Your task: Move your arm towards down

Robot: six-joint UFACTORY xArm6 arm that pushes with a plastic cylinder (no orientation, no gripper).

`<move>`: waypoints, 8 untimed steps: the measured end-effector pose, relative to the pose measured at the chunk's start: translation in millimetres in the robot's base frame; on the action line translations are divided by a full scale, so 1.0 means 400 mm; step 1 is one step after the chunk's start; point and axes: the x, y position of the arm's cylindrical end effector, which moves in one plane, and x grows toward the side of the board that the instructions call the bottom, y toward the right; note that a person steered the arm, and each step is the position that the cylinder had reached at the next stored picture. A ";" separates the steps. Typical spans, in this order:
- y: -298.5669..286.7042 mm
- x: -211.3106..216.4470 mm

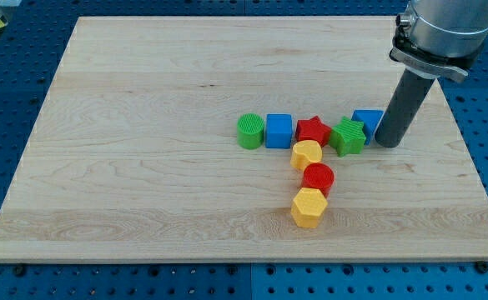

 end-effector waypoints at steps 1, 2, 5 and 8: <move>0.000 -0.026; 0.000 -0.026; 0.009 -0.014; -0.005 0.118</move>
